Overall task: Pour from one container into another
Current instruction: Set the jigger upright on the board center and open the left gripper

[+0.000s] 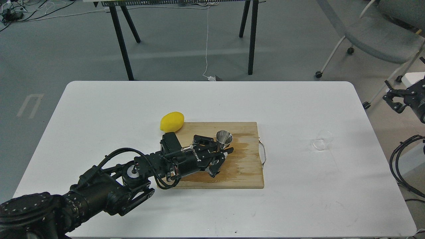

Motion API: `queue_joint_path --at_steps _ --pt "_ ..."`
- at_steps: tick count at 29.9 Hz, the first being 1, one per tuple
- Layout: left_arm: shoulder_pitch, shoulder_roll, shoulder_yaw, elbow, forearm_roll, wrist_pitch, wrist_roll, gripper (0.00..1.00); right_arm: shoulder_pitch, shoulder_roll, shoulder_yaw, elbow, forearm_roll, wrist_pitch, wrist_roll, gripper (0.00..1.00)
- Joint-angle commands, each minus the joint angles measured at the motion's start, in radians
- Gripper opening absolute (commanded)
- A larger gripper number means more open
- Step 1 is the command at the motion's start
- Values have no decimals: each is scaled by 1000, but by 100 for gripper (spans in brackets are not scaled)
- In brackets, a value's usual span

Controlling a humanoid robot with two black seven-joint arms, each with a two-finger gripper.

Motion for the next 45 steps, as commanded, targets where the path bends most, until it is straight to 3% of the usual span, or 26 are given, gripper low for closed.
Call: queue_joint_path --at_steps 1,15,23,33,41,45 --pt "6 0 0 -3 1 0 0 0 0 25 -1 2 0 -1 0 99" --pt "-63 0 -18 7 -60 0 0 0 -3 30 -1 2 0 -1 0 99" --pt "-63 0 -17 7 -60 0 0 18 -4 30 1 2 0 0 0 99" --pt "-63 0 -18 7 -60 0 0 27 -9 30 1 2 1 0 0 99" --pt "-63 0 -18 10 -60 0 0 44 -13 30 2 2 1 2 2 99" --pt "-55 0 -17 11 -59 0 0 68 -15 30 2 2 1 2 2 99"
